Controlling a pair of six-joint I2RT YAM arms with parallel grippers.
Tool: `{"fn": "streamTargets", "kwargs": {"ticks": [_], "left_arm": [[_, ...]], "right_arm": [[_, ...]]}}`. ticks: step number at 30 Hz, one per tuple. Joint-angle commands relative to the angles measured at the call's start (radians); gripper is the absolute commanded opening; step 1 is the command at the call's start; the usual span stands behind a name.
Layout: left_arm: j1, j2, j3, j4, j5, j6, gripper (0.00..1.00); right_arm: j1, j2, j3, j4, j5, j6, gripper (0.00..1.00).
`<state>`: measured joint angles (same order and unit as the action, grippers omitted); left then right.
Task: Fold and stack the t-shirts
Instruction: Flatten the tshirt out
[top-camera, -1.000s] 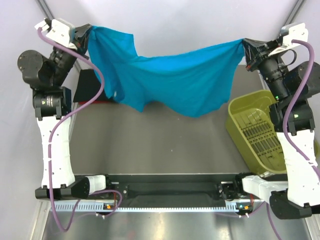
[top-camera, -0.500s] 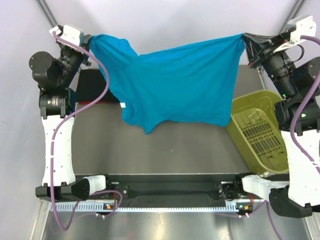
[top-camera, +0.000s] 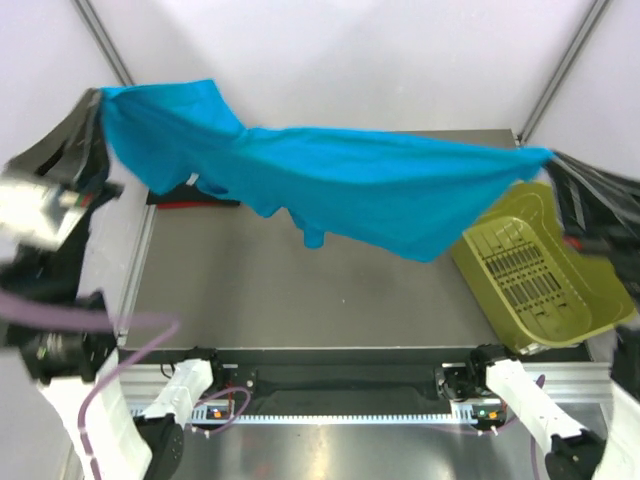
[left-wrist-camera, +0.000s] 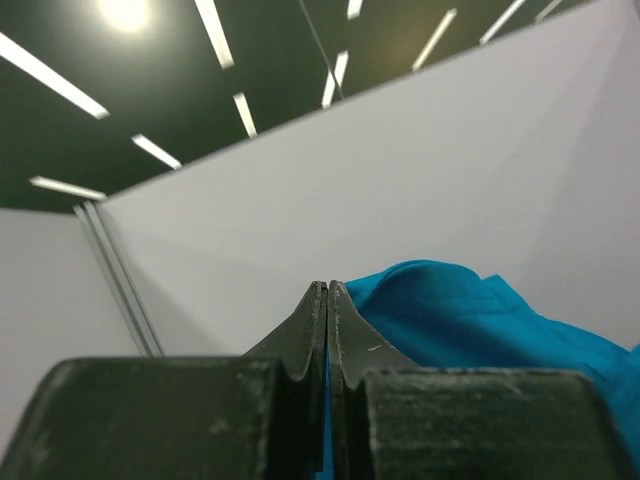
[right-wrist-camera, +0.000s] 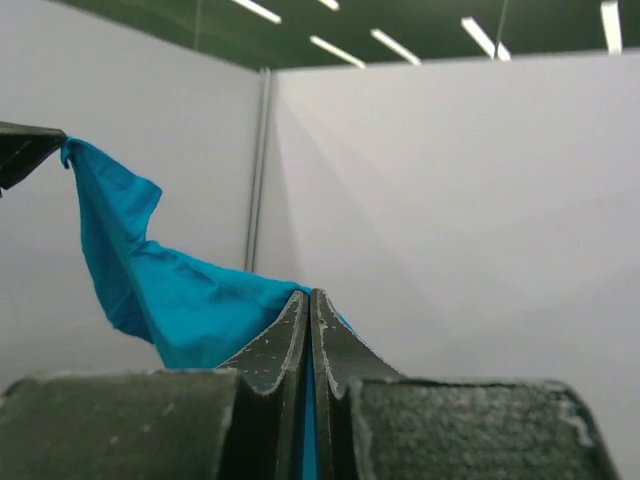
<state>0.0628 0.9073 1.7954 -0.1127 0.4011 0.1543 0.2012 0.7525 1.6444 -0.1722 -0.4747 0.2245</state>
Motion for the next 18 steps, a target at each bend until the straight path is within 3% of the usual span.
{"fn": "streamTargets", "kwargs": {"ticks": [1,5,10,13,18], "left_arm": [[0.003,-0.013,0.084,0.035,-0.053,-0.019,0.00],[0.003,0.065,0.215,0.001,-0.059,-0.001,0.00],[0.003,0.177,0.217,0.034,-0.050,0.030,0.00],[0.002,0.231,0.154,0.091,0.031,0.008,0.00],[0.003,0.318,-0.097,0.212,0.108,-0.036,0.00]], "right_arm": [[0.009,-0.059,0.052,-0.001,0.011,0.024,0.00],[0.009,-0.059,0.066,-0.079,0.054,-0.016,0.00],[0.009,0.004,0.042,-0.125,0.091,-0.080,0.00],[0.010,0.037,-0.038,-0.101,0.134,-0.122,0.00],[0.010,0.079,-0.278,0.029,0.183,-0.180,0.00]]}}
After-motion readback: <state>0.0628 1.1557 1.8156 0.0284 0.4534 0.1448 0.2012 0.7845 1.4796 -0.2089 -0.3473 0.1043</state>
